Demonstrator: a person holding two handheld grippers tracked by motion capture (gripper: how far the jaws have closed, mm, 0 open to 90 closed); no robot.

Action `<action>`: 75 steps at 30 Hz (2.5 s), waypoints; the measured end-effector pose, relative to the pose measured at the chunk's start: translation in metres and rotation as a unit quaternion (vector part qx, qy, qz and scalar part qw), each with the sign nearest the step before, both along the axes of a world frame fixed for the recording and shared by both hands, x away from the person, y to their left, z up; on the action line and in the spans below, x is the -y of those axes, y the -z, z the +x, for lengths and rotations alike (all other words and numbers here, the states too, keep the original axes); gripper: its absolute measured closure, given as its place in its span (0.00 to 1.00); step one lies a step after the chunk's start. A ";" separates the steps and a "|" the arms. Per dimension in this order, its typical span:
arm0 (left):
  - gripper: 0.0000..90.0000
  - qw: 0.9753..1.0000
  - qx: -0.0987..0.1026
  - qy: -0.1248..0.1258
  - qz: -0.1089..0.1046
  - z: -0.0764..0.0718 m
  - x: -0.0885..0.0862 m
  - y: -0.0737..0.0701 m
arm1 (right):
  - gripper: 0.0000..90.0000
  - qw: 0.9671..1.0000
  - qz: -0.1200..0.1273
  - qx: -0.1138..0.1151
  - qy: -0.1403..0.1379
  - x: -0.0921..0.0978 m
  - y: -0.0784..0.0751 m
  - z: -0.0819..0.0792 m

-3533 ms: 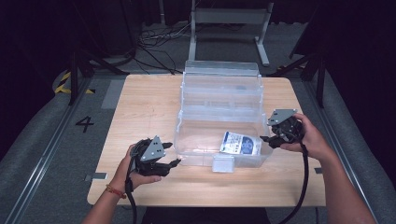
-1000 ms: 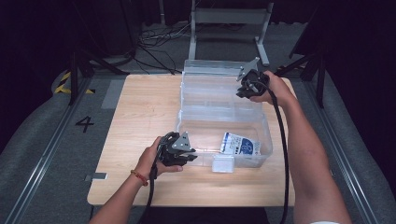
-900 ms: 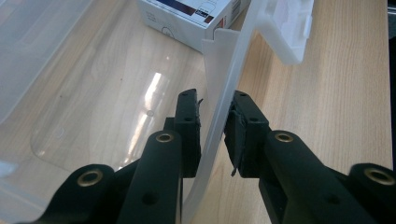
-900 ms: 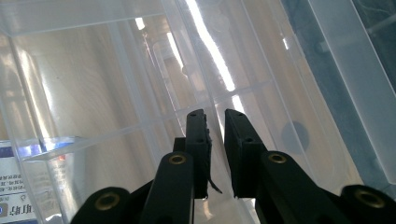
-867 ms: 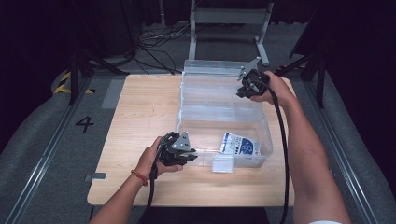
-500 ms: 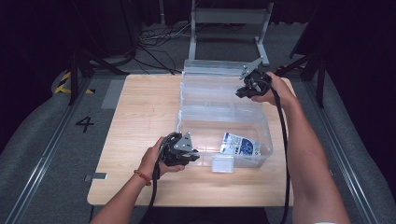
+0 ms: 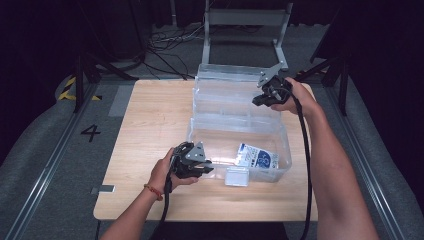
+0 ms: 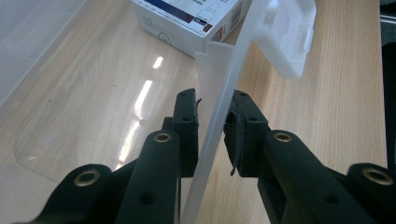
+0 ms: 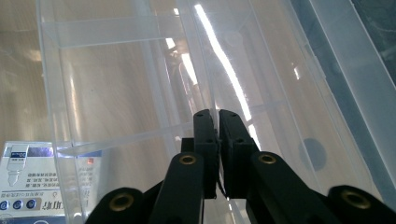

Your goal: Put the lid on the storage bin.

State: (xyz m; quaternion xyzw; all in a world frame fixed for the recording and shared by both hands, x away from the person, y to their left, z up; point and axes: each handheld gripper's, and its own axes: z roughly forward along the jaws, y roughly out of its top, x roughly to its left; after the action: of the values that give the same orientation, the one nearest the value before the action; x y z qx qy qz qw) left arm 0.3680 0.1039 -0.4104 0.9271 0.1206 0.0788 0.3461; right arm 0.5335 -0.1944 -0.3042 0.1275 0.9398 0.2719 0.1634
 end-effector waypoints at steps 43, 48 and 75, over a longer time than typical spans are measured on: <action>0.80 1.000 0.006 -0.014 -0.002 -0.003 0.001 0.001 | 1.00 0.997 0.005 0.041 -0.065 0.002 -0.022 -0.084; 0.80 1.000 0.008 -0.016 -0.004 -0.004 0.001 0.002 | 0.99 0.997 0.013 0.040 -0.067 0.004 -0.019 -0.095; 0.79 0.999 0.041 0.002 -0.011 -0.006 -0.001 0.004 | 0.97 0.996 0.038 0.054 -0.060 0.009 -0.005 -0.125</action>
State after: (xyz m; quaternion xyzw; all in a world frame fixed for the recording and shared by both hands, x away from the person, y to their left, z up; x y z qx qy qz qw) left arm 0.3616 0.1047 -0.4146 0.9194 0.1050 0.1143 0.3614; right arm 0.4086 -0.2035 -0.2987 0.0623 0.9243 0.3234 0.1927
